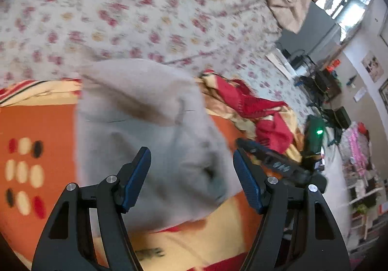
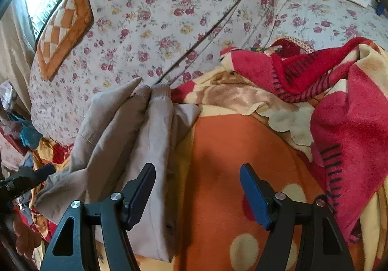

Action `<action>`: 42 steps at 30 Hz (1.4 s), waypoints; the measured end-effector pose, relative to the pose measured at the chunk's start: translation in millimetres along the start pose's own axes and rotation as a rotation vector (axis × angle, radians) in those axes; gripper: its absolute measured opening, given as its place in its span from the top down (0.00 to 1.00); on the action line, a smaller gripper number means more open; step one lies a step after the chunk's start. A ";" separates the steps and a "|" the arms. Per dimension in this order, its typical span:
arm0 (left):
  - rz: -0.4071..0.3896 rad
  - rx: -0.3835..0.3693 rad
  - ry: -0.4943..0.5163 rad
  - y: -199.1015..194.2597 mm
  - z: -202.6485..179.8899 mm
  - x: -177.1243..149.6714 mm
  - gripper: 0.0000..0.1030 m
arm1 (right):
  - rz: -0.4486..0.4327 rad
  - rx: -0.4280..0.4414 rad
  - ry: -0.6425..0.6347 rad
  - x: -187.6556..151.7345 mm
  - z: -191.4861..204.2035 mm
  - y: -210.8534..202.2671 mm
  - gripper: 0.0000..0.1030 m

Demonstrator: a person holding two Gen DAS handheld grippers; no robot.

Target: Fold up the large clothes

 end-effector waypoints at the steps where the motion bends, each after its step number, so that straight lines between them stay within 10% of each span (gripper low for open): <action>1: -0.002 0.026 0.001 -4.8 7.3 -3.2 0.32 | -0.003 0.010 0.009 0.3 1.0 -2.1 0.33; 8: 0.058 0.133 -0.026 4.8 54.5 -44.4 0.32 | 0.006 0.190 0.038 6.5 40.3 -21.0 0.24; 26: 0.073 0.215 0.038 34.7 65.2 -70.4 0.32 | 0.146 0.291 -0.038 -13.8 126.4 1.2 0.19; 27: 0.073 0.214 0.039 34.0 65.2 -70.2 0.32 | 0.161 0.273 -0.065 -18.5 131.8 6.4 0.20; 29: 0.077 0.208 0.033 28.9 64.0 -71.0 0.32 | 0.165 0.240 -0.132 -28.1 140.8 14.2 0.68; 31: 0.074 0.190 0.033 21.2 60.1 -70.5 0.32 | 0.115 0.184 -0.183 -31.1 138.4 15.6 0.83; 42: -0.030 0.195 0.029 -27.5 57.3 -46.3 0.32 | -0.010 0.096 -0.277 -26.0 104.4 -19.7 0.93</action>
Point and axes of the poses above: each gripper's, at about its wrist camera, not at the fingertips, and y roughly the way its jaws point, z to its left, x to its top, the point moved 9 cm from there along y, roughly the way its jaws point, and after that the axes turned 15 degrees about -x, right-handed, at the moved point
